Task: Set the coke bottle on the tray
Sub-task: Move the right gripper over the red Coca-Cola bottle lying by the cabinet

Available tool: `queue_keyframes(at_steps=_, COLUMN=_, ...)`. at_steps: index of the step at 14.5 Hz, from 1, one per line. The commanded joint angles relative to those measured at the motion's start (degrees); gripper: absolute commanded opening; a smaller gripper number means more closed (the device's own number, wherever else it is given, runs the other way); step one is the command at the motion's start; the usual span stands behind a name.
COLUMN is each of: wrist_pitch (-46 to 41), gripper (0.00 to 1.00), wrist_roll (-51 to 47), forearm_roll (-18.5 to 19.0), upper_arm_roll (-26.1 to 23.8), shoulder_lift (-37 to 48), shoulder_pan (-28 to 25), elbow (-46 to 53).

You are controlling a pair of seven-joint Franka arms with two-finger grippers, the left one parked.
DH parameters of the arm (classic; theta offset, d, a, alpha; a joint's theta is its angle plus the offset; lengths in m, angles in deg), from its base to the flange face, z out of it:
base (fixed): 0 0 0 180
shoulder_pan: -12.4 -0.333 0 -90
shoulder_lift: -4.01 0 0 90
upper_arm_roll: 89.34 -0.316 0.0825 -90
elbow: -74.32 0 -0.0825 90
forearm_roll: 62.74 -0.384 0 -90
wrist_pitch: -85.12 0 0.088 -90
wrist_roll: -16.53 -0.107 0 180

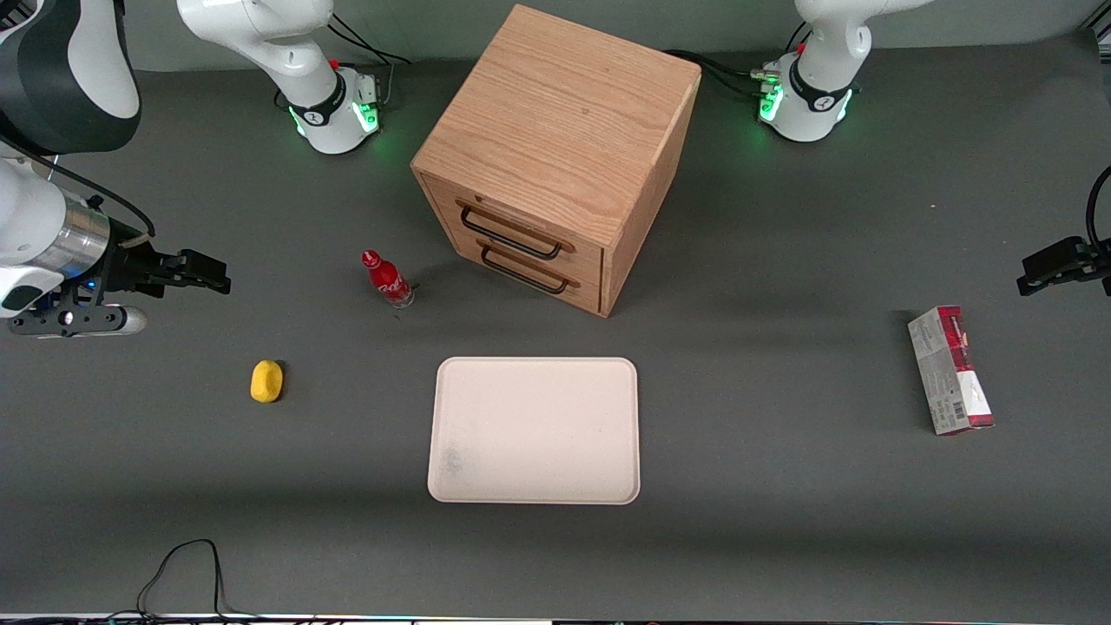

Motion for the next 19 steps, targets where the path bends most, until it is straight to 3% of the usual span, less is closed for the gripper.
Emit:
queue_keyframes(at_steps=1, wrist_pitch=-1.4, gripper=1.0, wrist_roll=-1.2, forearm_roll=-0.5, upper_arm_roll=-0.6, shoulder_lift=-0.9, shoulder_pan=0.2, elbow=1.9)
queue_keyframes(at_steps=5, wrist_pitch=-2.0, gripper=1.0, wrist_roll=-6.8, forearm_roll=-0.7, upper_arm_roll=-2.2, shoulder_lift=-1.4, shoulder_pan=-0.2, elbow=2.3)
queue_keyframes(at_steps=13, wrist_pitch=-1.1, gripper=1.0, wrist_roll=-23.8, forearm_roll=-0.2, upper_arm_roll=-15.7, shoulder_lift=-3.1, shoulder_pan=-0.3, elbow=3.2)
queue_keyframes(at_steps=17, wrist_pitch=-1.8, gripper=1.0, wrist_roll=-23.9, forearm_roll=-0.2, upper_arm_roll=-16.1, shoulder_lift=0.5, shoulder_pan=-0.9, elbow=-1.6)
queue_keyframes(at_steps=19, wrist_pitch=-0.3, gripper=1.0, wrist_roll=-23.7, forearm_roll=-0.3, upper_arm_roll=-16.0, shoulder_lift=5.6, shoulder_pan=-2.5, elbow=-8.6)
